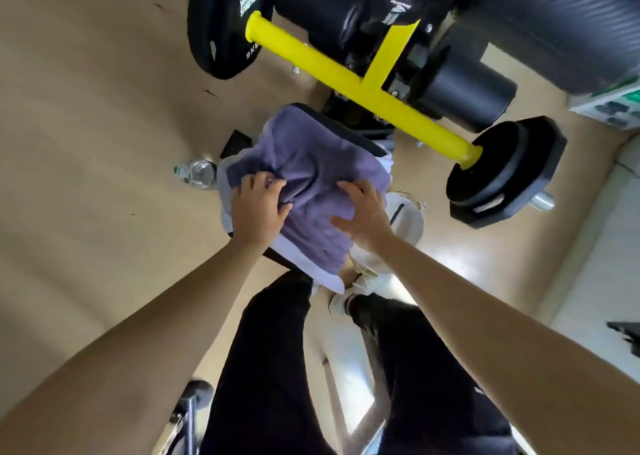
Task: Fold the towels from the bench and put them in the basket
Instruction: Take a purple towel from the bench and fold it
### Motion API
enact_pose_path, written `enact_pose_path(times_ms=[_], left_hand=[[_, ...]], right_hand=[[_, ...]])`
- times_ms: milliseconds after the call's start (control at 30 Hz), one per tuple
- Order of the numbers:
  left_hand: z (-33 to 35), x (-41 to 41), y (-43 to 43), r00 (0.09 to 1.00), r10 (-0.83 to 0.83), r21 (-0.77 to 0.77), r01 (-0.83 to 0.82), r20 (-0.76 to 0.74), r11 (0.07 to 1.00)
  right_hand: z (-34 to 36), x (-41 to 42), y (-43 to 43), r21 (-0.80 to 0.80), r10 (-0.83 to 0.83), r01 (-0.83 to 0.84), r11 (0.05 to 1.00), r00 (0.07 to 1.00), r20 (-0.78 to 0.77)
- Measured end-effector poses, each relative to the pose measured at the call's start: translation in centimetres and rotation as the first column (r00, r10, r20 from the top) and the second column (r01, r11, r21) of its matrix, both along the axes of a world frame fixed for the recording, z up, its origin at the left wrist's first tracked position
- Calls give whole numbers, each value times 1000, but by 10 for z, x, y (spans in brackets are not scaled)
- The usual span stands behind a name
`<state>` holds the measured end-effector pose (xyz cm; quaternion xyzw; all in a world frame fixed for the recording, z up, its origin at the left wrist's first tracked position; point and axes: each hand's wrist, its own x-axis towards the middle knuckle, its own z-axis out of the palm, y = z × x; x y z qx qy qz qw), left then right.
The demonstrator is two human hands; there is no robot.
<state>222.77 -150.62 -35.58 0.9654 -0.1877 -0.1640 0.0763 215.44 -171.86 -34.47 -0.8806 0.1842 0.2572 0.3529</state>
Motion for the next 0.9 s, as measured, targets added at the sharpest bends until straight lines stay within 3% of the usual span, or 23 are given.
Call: enact_pose_path(times_ms=[100,200,300,433,600,667,767,900], left_hand=[[-6,7,8,995,2,-125,10,95,992],[3,13,9,988,147,-312,-124,54,942],[25,13,-3,982,149,-434,-184,-112,882],[45,10,-39,909,133,-583,-359,-395,729],[53,-5,-76,865,202,-600,-470,-459,648],[55,-12,-80,881,185,-632,-445,-435,635],[59,-31,-83,944,38,-679,-263,-327,686],[56,-77,-97,980,-132,-690,-7,-148,724]], right_hand=[[-15,7,7,-69,-23,26,997,999,36],[-14,5,12,-58,-78,84,995,992,95],[-6,-6,22,59,-157,149,987,971,182],[4,-28,40,217,-295,244,945,923,247],[-10,-54,26,385,-505,404,830,837,209],[-17,-63,6,490,-567,435,755,809,155],[-18,-77,-34,716,-557,306,627,819,138],[-6,-99,-85,776,-499,111,621,819,282]])
